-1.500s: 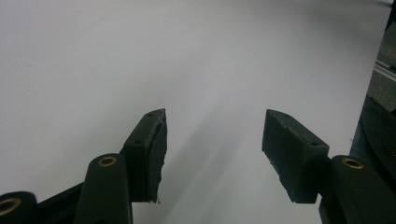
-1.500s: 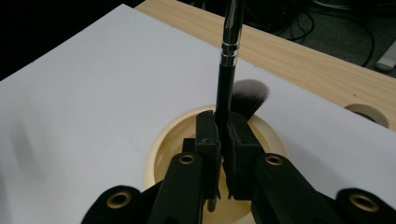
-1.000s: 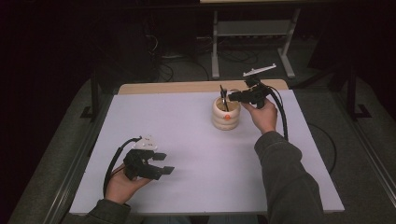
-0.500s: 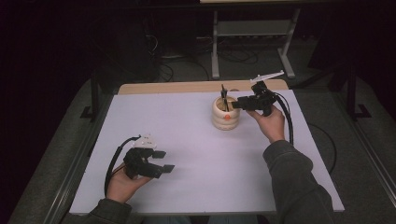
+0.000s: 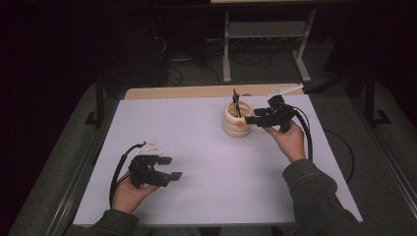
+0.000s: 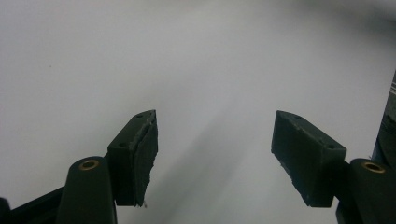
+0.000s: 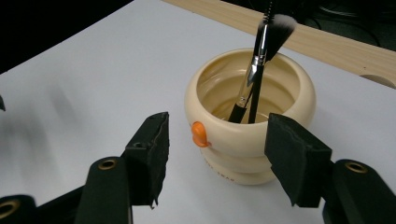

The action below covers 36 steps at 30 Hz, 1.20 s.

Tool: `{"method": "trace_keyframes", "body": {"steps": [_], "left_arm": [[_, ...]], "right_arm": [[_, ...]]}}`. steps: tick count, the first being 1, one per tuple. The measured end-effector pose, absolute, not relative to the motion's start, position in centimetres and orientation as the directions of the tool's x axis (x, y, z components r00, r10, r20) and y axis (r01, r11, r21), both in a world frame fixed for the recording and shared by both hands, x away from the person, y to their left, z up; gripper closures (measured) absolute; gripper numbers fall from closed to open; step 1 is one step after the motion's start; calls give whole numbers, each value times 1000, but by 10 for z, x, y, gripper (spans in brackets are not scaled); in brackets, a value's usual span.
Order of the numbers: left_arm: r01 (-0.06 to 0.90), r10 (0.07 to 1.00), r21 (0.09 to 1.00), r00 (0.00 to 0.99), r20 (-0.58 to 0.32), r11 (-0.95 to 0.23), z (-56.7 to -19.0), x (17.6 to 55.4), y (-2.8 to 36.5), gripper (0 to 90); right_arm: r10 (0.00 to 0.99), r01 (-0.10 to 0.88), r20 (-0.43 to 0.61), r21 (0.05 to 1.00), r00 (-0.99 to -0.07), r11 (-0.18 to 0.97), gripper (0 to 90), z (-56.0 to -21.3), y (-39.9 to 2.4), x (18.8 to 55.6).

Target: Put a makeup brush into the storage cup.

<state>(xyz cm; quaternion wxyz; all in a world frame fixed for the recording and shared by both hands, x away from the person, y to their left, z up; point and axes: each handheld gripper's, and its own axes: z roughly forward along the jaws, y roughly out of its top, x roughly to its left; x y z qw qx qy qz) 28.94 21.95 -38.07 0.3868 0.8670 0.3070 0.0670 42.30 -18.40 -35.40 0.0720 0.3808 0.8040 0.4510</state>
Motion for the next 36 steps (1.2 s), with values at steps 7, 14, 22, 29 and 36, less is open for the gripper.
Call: {"method": "trace_keyframes", "body": {"steps": [7, 14, 22, 29, 36], "left_arm": [[488, 597, 720, 792, -127, -494, -382, 290, 219, 286], [477, 606, 728, 788, -106, -493, -382, 290, 221, 272], [478, 610, 728, 786, -104, -491, -383, 291, 225, 268], [487, 615, 723, 781, -110, -490, -383, 290, 228, 269], [480, 612, 722, 785, -100, -498, -383, 290, 232, 267]], "right_arm": [[670, 532, 229, 797, -706, 287, 317, -351, -190, 415], [684, 537, 227, 796, -693, 279, 272, -357, -194, 407], [690, 530, 216, 801, -691, 280, 252, -360, -199, 397], [692, 533, 225, 803, -686, 267, 241, -362, -208, 387], [693, 521, 216, 812, -688, 264, 237, -361, -213, 377]]}}
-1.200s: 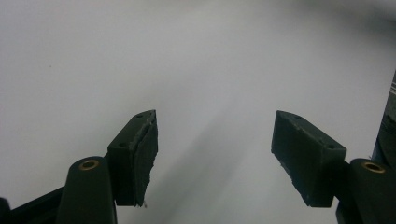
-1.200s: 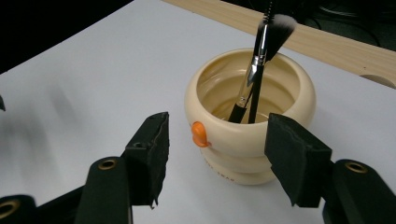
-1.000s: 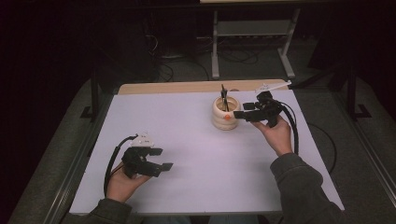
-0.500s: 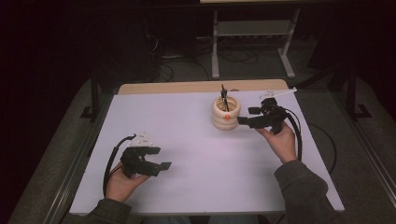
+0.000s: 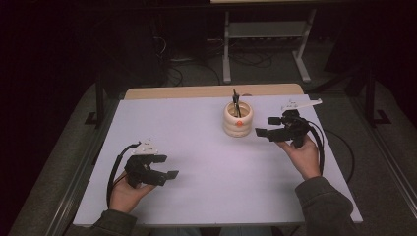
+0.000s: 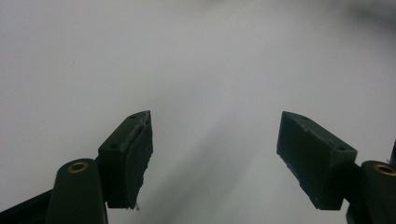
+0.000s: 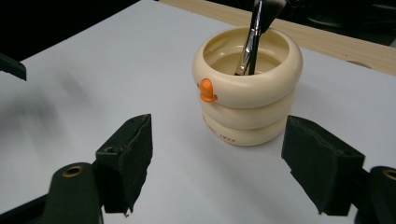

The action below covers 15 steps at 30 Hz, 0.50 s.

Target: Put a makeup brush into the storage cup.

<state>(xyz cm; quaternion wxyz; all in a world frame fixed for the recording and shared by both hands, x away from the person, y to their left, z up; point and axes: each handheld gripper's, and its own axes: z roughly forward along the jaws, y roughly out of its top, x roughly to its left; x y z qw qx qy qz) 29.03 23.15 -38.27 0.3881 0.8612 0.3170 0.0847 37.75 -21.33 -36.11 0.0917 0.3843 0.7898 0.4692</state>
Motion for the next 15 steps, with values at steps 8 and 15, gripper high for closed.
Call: {"method": "trace_keyframes", "body": {"steps": [8, 15], "left_arm": [[481, 617, 729, 780, -101, -488, -383, 290, 232, 263], [486, 621, 727, 777, -105, -485, -385, 290, 235, 252]], "right_arm": [[678, 501, 207, 822, -705, 271, 231, -368, -213, 362], [672, 507, 211, 815, -709, 279, 225, -377, -213, 353]]}}
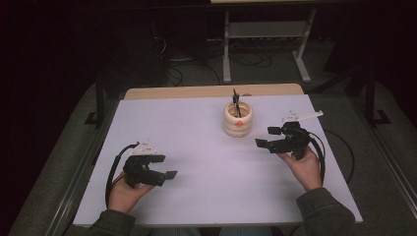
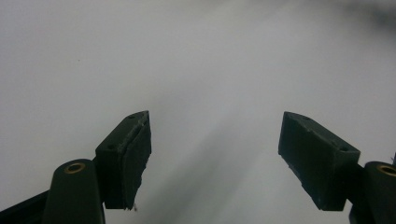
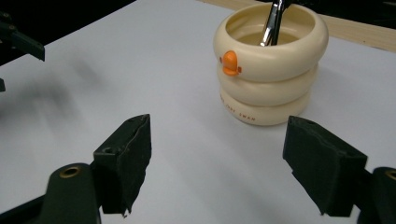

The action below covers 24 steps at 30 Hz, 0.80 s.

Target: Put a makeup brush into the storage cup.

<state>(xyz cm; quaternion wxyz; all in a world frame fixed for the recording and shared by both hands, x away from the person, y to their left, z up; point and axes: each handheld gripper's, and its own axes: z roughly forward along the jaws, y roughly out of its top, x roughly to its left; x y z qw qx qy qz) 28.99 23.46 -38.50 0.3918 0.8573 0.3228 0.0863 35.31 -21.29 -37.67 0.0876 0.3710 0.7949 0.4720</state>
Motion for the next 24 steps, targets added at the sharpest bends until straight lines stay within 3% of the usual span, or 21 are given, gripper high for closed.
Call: {"method": "trace_keyframes", "body": {"steps": [24], "left_arm": [[482, 632, 742, 768, -101, -466, -389, 285, 243, 246]], "right_arm": [[670, 519, 228, 810, -706, 272, 190, -399, -223, 315]]}}
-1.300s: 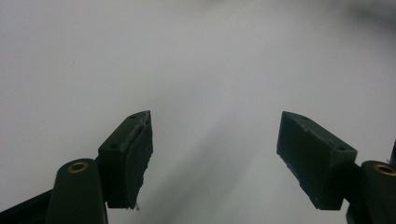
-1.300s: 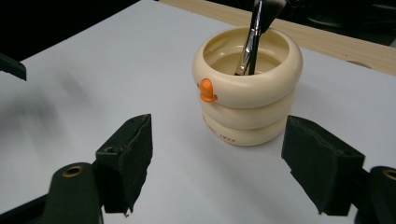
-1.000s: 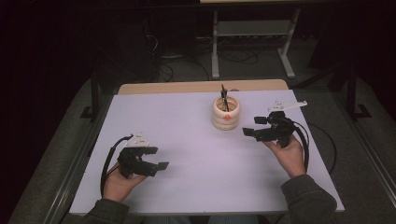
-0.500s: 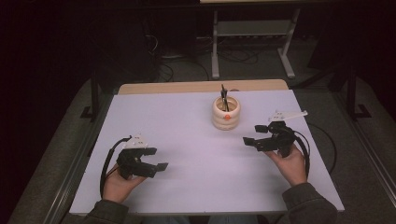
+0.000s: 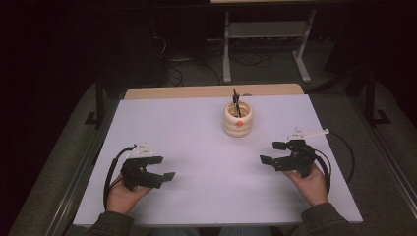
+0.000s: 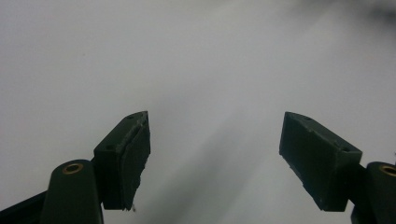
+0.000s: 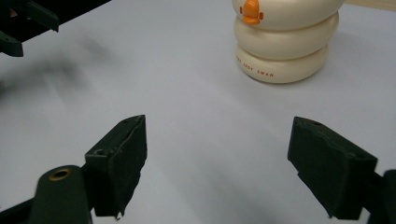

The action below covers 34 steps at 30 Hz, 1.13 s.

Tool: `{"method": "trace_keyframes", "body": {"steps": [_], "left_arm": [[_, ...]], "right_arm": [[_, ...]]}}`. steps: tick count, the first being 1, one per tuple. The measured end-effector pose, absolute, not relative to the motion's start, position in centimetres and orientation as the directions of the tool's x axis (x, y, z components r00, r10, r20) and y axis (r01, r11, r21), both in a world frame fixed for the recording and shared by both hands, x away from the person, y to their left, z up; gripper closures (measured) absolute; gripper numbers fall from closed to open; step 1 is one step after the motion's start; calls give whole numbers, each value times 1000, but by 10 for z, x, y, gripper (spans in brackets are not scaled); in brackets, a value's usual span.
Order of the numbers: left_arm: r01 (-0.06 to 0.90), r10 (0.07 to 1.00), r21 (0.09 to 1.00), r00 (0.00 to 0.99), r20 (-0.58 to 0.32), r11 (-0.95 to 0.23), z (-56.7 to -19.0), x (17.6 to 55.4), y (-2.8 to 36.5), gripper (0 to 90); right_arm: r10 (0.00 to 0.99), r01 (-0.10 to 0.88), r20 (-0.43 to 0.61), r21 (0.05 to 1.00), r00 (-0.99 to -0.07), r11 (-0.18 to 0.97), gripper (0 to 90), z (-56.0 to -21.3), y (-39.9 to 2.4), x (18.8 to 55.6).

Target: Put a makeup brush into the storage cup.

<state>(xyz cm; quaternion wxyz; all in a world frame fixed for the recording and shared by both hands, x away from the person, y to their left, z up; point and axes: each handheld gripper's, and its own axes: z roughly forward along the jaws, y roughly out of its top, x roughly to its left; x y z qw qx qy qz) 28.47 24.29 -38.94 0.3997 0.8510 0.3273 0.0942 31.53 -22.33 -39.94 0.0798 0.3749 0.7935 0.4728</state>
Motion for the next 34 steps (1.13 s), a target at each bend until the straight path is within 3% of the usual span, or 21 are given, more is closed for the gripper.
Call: {"method": "trace_keyframes", "body": {"steps": [34], "left_arm": [[503, 643, 723, 758, -107, -473, -401, 267, 258, 246]], "right_arm": [[650, 506, 246, 826, -719, 247, 167, -408, -239, 288]]}}
